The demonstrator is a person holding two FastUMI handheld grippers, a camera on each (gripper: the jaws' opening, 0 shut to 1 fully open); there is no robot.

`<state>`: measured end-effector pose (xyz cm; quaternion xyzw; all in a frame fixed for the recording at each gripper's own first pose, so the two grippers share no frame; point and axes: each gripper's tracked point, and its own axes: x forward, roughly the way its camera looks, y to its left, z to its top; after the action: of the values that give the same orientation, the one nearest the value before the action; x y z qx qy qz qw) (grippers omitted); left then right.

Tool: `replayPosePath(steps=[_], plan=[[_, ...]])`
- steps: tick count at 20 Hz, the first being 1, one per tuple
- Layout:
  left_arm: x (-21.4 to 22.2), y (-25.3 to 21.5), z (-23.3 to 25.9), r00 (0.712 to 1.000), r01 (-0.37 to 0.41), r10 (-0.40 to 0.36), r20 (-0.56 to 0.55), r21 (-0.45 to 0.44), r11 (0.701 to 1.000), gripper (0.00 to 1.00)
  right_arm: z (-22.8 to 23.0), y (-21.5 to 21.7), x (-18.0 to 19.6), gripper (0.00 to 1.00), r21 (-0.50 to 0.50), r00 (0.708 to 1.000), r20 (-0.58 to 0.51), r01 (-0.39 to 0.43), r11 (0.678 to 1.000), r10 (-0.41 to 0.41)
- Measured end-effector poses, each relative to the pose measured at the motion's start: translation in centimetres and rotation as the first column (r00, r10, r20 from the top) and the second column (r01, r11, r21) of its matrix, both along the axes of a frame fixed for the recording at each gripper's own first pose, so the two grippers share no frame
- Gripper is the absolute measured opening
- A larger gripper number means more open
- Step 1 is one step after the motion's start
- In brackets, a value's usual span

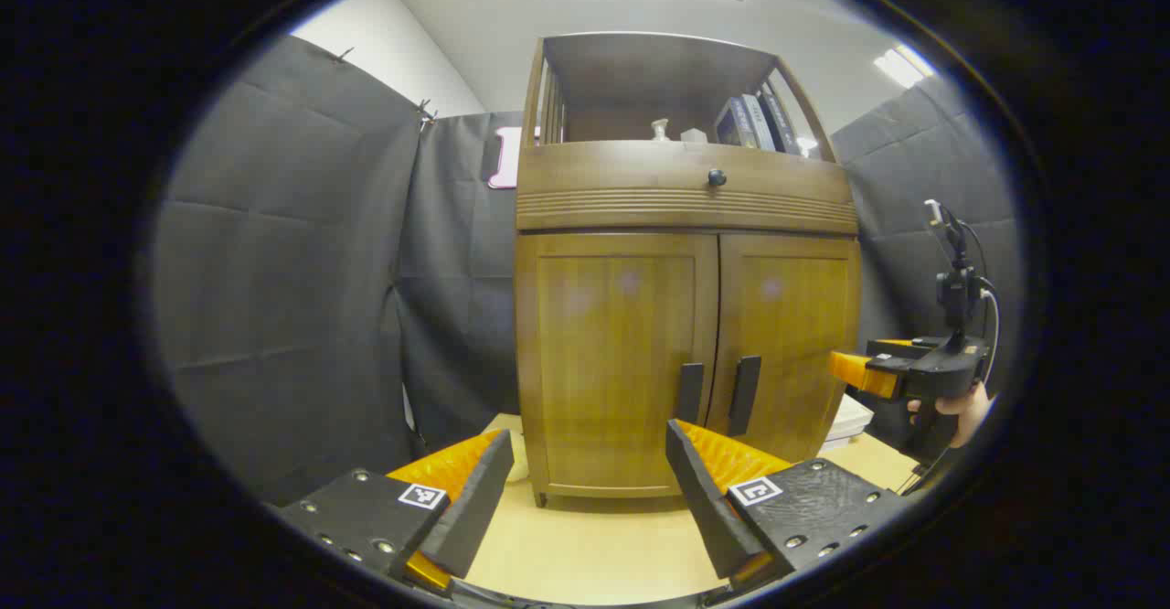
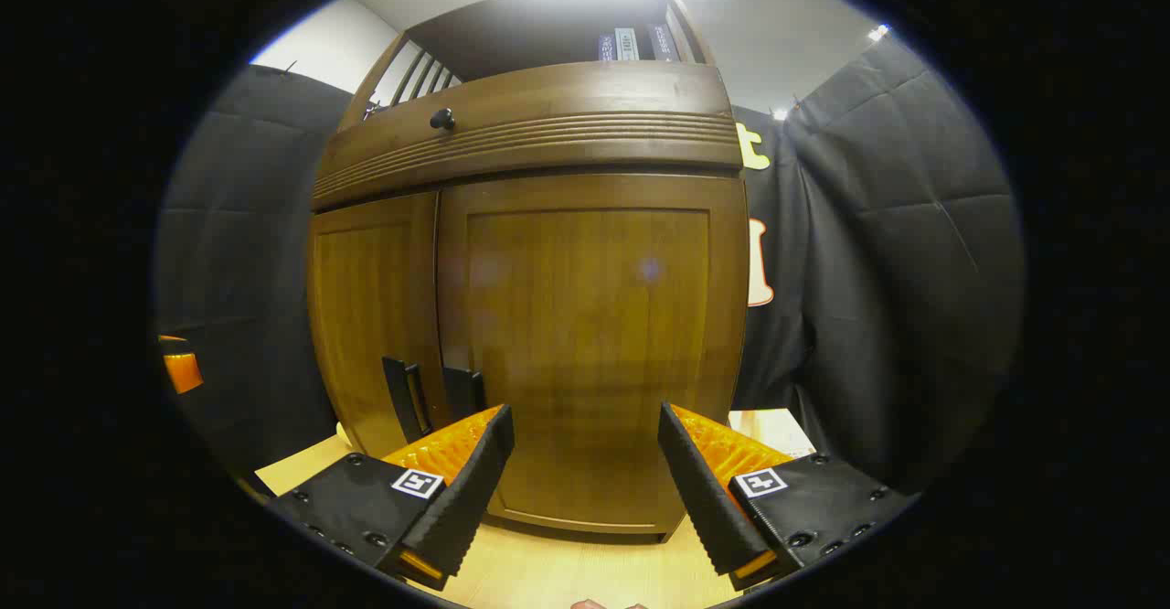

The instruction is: Open the right door of the double-door shoe cabinet with the right hand, and open the left door with the left hand.

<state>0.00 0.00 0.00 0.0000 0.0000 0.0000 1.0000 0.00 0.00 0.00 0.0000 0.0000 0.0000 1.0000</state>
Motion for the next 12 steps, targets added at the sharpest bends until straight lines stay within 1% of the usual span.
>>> replayPosePath(steps=[2, 5, 9, 12], plan=[[-0.4, 0.0, 0.0, 1.0, 0.001, -0.001, 0.001, -0.006, 1.0, 0.98, -0.2, 0.2, -0.5, 0.96, 0.004, 1.0, -0.003, -0.012, 1.0, 0.012], [-0.6, -0.1, 0.7, 1.0, 0.013, -0.013, 0.018, 0.024, 1.0, 0.99, -0.6, 0.0, -2.1, 0.96, 0.002, 1.0, -0.002, -0.012, 1.0, 0.012], [-0.3, -1.5, 0.6, 0.997, 0.075, -0.077, 0.024, 0.053, 0.996, 0.99, -1.1, -0.7, -4.0, 0.96, 0.024, 1.0, -0.008, 0.029, 0.999, -0.029], [1.2, -2.9, -0.6, 0.992, 0.126, -0.126, 0.002, 0.046, 0.991, 0.99, -1.2, -1.4, -5.0, 0.96, 0.029, 0.998, -0.011, 0.057, 0.998, -0.057]])
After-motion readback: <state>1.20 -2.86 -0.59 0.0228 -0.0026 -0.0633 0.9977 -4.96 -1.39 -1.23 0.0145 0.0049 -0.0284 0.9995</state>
